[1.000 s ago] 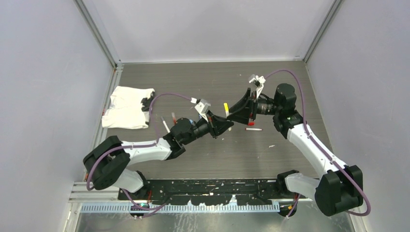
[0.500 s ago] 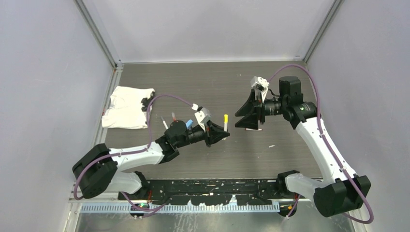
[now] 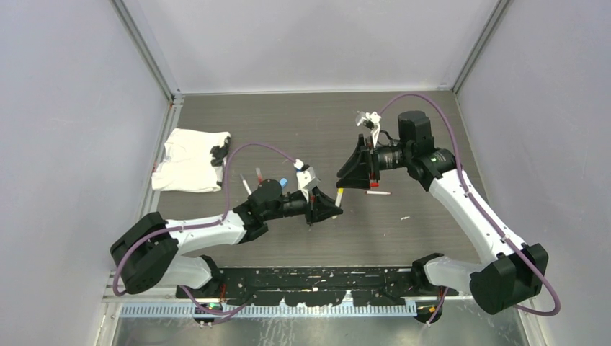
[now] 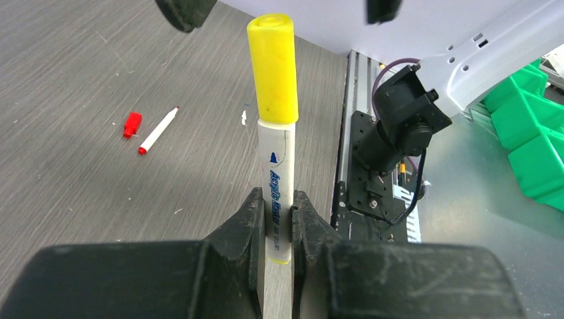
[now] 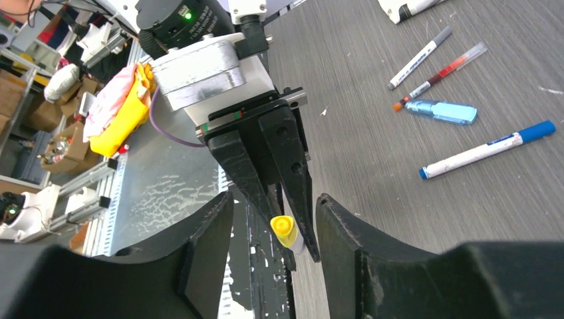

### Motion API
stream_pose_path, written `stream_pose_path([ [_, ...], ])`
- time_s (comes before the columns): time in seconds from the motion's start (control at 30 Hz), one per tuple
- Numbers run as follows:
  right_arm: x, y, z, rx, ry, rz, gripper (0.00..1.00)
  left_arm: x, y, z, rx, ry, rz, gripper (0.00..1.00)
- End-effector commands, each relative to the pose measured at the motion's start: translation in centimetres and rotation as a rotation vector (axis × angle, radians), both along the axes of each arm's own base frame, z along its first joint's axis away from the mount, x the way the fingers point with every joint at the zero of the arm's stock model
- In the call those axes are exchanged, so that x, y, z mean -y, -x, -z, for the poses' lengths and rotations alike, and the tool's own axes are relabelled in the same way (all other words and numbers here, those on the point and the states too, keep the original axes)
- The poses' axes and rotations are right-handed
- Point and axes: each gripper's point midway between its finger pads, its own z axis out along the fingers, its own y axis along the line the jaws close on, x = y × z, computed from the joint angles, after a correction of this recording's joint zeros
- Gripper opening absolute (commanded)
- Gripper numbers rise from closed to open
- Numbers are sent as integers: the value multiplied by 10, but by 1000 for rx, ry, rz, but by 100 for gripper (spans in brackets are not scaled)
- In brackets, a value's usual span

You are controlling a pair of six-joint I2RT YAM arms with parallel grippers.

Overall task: Insert the pens into the pen caps
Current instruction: Press the pen cap onto the pen.

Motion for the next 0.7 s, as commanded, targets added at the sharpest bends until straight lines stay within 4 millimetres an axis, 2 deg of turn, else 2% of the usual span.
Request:
stream_pose_path([
  [0.0, -3, -4, 3, 15, 17, 18, 52, 8, 0, -24, 26, 56, 31, 1],
  [0.1, -2, -1, 8, 28, 35, 4, 48, 8, 0, -26, 17, 65, 35, 1],
  [0.3, 0, 4, 12, 57, 46, -20, 45, 10, 2, -28, -22, 93, 50, 1],
  [0.43, -1, 8, 9, 68, 36, -38, 30, 12, 4, -29, -43, 112, 66, 1],
  [0.5, -1, 9, 9, 70, 33, -43, 20, 13, 4, -30, -51, 116, 70, 1],
  [0.57, 0, 10, 9, 76, 33, -48, 5, 13, 4, -32, -57, 122, 69, 1],
  [0.67, 1, 14, 9, 92, 38, -59, 1, 10, 3, -37, -74, 148, 63, 1],
])
